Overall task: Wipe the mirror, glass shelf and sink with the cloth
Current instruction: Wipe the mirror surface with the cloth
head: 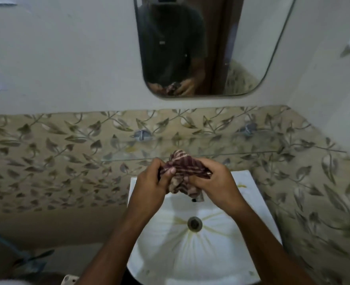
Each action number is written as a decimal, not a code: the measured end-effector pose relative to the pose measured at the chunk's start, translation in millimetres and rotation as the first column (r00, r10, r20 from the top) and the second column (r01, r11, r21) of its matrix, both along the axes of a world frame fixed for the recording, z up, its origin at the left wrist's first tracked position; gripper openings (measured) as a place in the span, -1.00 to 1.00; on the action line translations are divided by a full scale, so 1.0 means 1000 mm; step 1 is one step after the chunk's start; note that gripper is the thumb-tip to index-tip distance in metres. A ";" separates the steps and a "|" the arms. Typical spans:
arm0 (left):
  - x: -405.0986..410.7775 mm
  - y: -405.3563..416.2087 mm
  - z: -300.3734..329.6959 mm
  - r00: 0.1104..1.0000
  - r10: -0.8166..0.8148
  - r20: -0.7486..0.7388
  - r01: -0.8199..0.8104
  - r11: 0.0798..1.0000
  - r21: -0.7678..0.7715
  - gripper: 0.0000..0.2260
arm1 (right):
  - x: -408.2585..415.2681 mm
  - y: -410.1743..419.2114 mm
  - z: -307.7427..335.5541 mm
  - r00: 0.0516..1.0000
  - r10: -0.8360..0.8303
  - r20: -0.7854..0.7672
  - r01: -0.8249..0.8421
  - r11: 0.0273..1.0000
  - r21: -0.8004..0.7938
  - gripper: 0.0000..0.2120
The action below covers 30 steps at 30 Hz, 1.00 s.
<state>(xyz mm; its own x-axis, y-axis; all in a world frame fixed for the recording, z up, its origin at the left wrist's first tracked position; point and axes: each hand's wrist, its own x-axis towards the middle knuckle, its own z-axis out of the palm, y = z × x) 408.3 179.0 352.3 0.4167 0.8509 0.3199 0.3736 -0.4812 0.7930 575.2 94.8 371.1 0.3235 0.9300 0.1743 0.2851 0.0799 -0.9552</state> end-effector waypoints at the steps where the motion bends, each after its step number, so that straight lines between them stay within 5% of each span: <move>1: 0.012 -0.003 0.000 0.999 -0.025 -0.023 0.025 1.000 0.001 -0.75 | 0.012 -0.006 -0.002 0.999 -0.004 -0.032 0.004 1.000 0.003 -0.72; 12: 0.098 -0.016 0.023 0.999 -0.001 -0.035 0.006 0.989 0.148 -0.59 | 0.082 -0.027 0.008 0.974 -0.078 -0.215 0.112 0.982 0.154 -0.72; 22: 0.105 0.006 0.092 0.995 0.046 -0.083 -0.011 0.926 0.378 -0.70 | 0.099 0.009 0.063 0.987 -0.100 -0.123 0.138 0.926 0.352 -0.69; 30: 0.111 0.037 0.131 0.999 -0.035 0.031 0.022 0.933 0.360 -0.68 | 0.097 0.041 0.094 0.991 -0.130 -0.045 0.137 0.906 0.401 -0.70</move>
